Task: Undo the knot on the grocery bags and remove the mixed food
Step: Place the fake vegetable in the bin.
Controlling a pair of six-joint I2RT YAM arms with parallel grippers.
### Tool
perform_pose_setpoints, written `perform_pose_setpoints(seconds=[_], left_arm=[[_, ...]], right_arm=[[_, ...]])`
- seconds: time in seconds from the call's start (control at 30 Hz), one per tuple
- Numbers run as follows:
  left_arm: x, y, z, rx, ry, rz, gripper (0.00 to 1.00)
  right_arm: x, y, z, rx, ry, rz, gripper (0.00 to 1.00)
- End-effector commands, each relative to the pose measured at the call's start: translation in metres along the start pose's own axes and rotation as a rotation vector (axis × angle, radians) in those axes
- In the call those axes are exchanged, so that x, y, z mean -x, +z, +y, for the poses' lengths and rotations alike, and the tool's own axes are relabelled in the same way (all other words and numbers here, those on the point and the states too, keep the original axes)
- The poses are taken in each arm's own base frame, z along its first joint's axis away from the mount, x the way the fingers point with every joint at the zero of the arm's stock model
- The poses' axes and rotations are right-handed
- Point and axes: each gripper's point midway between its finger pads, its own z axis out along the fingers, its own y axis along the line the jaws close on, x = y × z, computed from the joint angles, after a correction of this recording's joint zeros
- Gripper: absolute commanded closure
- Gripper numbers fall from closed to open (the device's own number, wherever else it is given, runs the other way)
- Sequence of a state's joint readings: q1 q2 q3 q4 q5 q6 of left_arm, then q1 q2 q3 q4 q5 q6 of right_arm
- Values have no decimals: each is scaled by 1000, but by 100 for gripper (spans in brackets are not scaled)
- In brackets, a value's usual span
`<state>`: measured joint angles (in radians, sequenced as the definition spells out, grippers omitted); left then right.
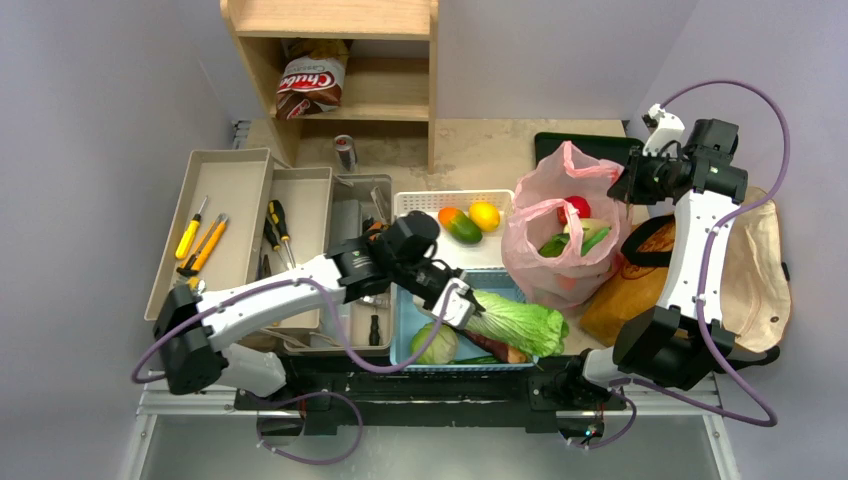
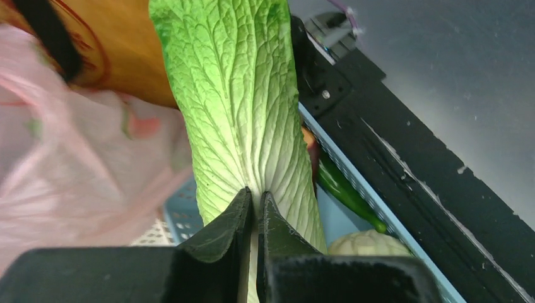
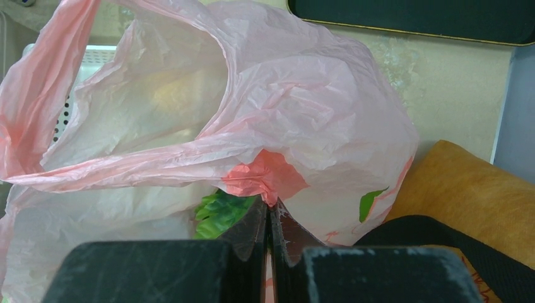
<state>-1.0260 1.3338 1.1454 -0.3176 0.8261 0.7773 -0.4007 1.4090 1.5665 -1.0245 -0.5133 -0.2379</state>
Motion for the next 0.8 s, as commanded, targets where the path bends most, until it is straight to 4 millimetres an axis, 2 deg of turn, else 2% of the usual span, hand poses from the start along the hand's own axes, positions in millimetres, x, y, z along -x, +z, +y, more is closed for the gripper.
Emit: perform_pose_setpoints(seconds=[0.0,0.1,0.23,0.33,0.37,0.47,0.5,0.53,0.57,0.63,0.67,0.7,0.77], left_arm=[[-39,19,-4,-73,61,97,100],[-74,23,-12,-79,62,179,100],[-92,24,-10,-66,14,248,100],[-95,24,3,-21,-62,293,100],[-95,23,4,-22,-73,301,91],[-81,13,2,-22,-73,292,46],[-68,6,0,-20,-63,264,38],[-50,-1,0,-6,-64,223,34],[-26,-9,4,21,-66,166,32],[32,-32,24,110,-85,42,31],[62,-46,40,173,-105,-22,32],[89,-60,60,246,-117,-80,38],[132,-84,107,410,-129,-161,50]], right_arm=[[24,-17,9,16,-24,-86,100],[27,-20,14,34,-27,-94,100],[31,-23,18,49,-40,-101,100],[30,-24,19,59,-50,-98,100],[30,-24,20,63,-52,-97,100],[31,-26,22,73,-61,-104,100],[31,-27,24,77,-64,-106,100],[32,-28,26,85,-66,-111,100],[33,-29,29,98,-69,-116,100],[34,-32,34,121,-74,-121,100],[33,-34,37,129,-77,-121,100],[32,-36,39,133,-83,-121,100],[29,-40,46,155,-84,-124,100]])
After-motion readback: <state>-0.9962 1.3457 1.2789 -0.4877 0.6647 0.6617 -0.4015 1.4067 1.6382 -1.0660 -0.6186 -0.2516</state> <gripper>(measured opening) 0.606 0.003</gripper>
